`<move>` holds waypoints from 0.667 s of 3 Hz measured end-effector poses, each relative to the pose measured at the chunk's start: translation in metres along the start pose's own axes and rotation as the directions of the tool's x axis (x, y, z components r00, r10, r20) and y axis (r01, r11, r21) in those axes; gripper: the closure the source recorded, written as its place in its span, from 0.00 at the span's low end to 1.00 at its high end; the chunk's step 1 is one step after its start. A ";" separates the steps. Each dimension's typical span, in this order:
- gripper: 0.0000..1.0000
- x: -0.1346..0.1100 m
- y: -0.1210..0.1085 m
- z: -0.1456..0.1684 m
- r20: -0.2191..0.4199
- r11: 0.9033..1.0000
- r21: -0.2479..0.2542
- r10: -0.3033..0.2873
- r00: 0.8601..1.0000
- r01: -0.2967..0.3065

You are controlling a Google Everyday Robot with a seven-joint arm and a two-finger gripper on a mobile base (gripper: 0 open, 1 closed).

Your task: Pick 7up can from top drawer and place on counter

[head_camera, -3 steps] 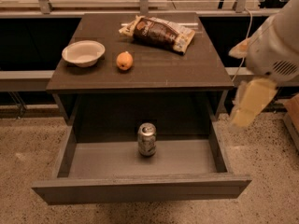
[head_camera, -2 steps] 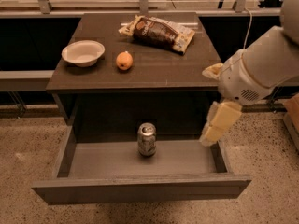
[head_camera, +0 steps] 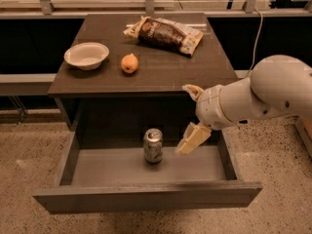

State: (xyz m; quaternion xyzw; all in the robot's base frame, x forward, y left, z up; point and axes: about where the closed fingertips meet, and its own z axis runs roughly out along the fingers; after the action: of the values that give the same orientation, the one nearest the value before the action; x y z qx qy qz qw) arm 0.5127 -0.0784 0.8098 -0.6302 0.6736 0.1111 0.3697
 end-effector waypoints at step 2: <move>0.00 -0.005 -0.022 -0.001 0.011 0.996 0.089 -0.020 1.000 0.019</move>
Offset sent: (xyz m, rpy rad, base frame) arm 0.0187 -0.0009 0.0106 0.0099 -0.0830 -0.0368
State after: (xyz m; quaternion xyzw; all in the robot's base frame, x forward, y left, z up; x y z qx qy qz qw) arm 0.5320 -0.0792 0.8208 -0.6190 0.6694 0.0810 0.4026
